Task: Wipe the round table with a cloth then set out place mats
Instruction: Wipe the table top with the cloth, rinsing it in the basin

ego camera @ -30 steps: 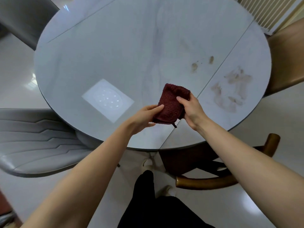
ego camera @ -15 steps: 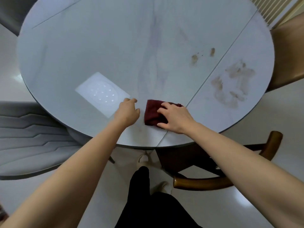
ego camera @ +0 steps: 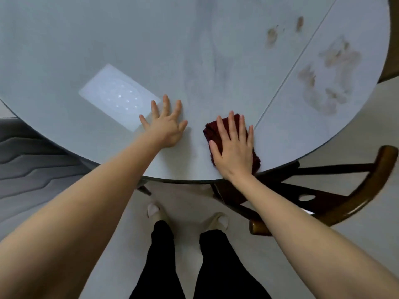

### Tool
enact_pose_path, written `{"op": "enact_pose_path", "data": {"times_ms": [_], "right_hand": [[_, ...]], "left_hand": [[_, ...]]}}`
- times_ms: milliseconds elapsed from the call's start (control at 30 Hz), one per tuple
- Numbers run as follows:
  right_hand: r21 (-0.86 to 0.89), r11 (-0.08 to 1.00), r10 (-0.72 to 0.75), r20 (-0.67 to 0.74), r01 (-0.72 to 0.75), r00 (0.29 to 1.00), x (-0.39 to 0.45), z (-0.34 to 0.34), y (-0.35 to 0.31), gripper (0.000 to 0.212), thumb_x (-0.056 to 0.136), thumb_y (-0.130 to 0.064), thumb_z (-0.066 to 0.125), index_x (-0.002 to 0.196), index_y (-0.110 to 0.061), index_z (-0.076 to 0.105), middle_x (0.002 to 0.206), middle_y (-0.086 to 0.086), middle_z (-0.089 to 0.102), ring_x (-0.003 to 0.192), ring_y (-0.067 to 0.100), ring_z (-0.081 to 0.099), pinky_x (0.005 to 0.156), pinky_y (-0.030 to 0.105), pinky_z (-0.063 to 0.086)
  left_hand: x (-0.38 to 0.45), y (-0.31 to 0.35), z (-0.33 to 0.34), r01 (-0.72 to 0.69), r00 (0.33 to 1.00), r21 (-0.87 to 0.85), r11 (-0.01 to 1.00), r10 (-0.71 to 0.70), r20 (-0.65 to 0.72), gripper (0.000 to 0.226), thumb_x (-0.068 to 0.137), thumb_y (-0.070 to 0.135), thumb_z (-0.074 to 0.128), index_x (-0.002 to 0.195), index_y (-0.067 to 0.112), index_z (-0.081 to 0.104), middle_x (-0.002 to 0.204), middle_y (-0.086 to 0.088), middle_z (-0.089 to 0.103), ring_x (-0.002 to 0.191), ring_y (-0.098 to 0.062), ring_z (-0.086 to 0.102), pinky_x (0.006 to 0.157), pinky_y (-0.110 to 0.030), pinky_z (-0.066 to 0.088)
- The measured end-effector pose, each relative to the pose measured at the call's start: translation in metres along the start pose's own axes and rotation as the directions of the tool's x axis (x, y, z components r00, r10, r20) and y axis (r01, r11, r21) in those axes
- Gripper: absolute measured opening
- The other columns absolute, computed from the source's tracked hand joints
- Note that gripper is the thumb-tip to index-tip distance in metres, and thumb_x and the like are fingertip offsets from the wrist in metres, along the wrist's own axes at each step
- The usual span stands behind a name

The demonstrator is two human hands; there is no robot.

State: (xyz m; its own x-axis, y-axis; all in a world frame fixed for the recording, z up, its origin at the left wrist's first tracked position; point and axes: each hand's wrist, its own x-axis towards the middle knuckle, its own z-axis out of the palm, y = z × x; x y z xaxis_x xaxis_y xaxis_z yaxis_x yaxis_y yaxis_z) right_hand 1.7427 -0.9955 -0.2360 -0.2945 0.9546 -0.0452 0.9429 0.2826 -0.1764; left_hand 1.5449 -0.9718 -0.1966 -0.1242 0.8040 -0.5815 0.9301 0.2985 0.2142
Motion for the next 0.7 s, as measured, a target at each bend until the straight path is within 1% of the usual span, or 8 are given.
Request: {"op": "enact_pose_path", "data": {"times_ms": [100, 200, 333, 367, 467, 567, 633, 700], "right_hand": [[-0.071, 0.993, 0.096, 0.025, -0.094, 0.995, -0.024, 0.007, -0.04, 0.071, 0.094, -0.056, 0.027, 0.155, -0.022, 0.013, 0.162, 0.011, 0.004, 0.149, 0.033, -0.001, 0.12, 0.049, 0.0], [-0.093, 0.996, 0.016, 0.04, -0.012, 0.999, 0.028, 0.004, -0.04, 0.069, 0.095, -0.053, 0.02, 0.155, -0.019, 0.014, 0.162, 0.013, 0.007, 0.149, 0.033, 0.003, 0.12, 0.047, 0.001], [0.009, 0.908, 0.417, -0.122, -0.419, 0.901, 0.064, 0.009, -0.059, 0.072, 0.097, -0.048, 0.033, 0.155, -0.011, 0.011, 0.16, 0.02, 0.002, 0.149, 0.033, 0.005, 0.121, 0.046, 0.005], [0.039, 0.907, 0.421, -0.137, -0.419, 0.897, 0.046, 0.013, -0.073, 0.072, 0.097, -0.047, 0.035, 0.154, -0.009, 0.013, 0.159, 0.023, 0.003, 0.148, 0.034, 0.006, 0.121, 0.046, 0.006], [-0.016, 0.997, 0.068, -0.078, -0.069, 0.995, -0.007, 0.019, -0.093, 0.066, 0.098, -0.045, 0.032, 0.154, -0.012, 0.02, 0.16, 0.019, 0.008, 0.149, 0.034, 0.005, 0.121, 0.045, 0.005], [0.0, 0.986, -0.168, 0.026, 0.168, 0.986, 0.024, 0.009, -0.053, 0.058, 0.099, -0.041, 0.032, 0.152, -0.018, 0.027, 0.161, 0.008, 0.015, 0.149, 0.029, 0.008, 0.12, 0.045, 0.004], [0.139, 0.99, 0.017, 0.0, -0.017, 1.0, 0.058, 0.0, -0.031, 0.051, 0.101, -0.029, 0.037, 0.15, -0.016, 0.031, 0.16, 0.007, 0.018, 0.149, 0.029, 0.01, 0.121, 0.043, 0.008], [0.425, 0.864, 0.313, -0.034, -0.27, 0.949, 0.08, -0.011, -0.015, 0.046, 0.102, -0.019, 0.041, 0.147, -0.008, 0.038, 0.156, 0.009, 0.03, 0.146, 0.025, 0.024, 0.119, 0.032, 0.018]], "left_hand": [[-0.001, -0.003, -0.016, -0.064, 0.99, 0.008, 0.998, 0.063, 0.126, 0.058, 0.104, 0.039, 0.023, 0.153, 0.031, -0.007, 0.158, 0.001, -0.024, 0.145, -0.034, -0.018, 0.112, -0.065, 0.003], [0.003, -0.014, -0.035, -0.152, 0.971, 0.089, 0.984, 0.132, 0.2, 0.056, 0.104, 0.031, 0.023, 0.154, 0.029, -0.004, 0.159, 0.0, -0.02, 0.147, -0.032, -0.011, 0.114, -0.062, 0.004], [0.009, -0.038, -0.042, -0.266, 0.954, 0.243, 0.933, 0.218, 0.208, 0.056, 0.104, 0.027, 0.025, 0.154, 0.028, -0.001, 0.161, 0.002, -0.013, 0.148, -0.028, -0.006, 0.115, -0.059, -0.001], [0.01, -0.041, -0.04, -0.286, 0.95, 0.255, 0.924, 0.238, 0.203, 0.056, 0.104, 0.028, 0.026, 0.154, 0.029, -0.001, 0.161, 0.001, -0.013, 0.148, -0.028, -0.006, 0.115, -0.059, -0.002], [0.014, -0.047, -0.043, -0.317, 0.942, 0.208, 0.925, 0.282, 0.183, 0.057, 0.104, 0.029, 0.028, 0.154, 0.03, 0.0, 0.161, 0.002, -0.014, 0.148, -0.028, -0.009, 0.115, -0.06, 0.0], [0.018, -0.055, -0.048, -0.356, 0.92, 0.173, 0.918, 0.312, 0.239, 0.057, 0.104, 0.024, 0.03, 0.154, 0.031, 0.002, 0.161, 0.004, -0.014, 0.148, -0.026, -0.009, 0.114, -0.062, 0.005], [0.021, -0.059, -0.051, -0.391, 0.9, 0.172, 0.904, 0.337, 0.275, 0.058, 0.104, 0.023, 0.03, 0.154, 0.03, 0.001, 0.16, 0.005, -0.015, 0.148, -0.025, -0.009, 0.114, -0.063, 0.006], [0.022, -0.059, -0.053, -0.393, 0.898, 0.166, 0.905, 0.338, 0.282, 0.058, 0.104, 0.023, 0.03, 0.154, 0.03, 0.001, 0.16, 0.005, -0.016, 0.148, -0.025, -0.01, 0.114, -0.063, 0.006]]}}
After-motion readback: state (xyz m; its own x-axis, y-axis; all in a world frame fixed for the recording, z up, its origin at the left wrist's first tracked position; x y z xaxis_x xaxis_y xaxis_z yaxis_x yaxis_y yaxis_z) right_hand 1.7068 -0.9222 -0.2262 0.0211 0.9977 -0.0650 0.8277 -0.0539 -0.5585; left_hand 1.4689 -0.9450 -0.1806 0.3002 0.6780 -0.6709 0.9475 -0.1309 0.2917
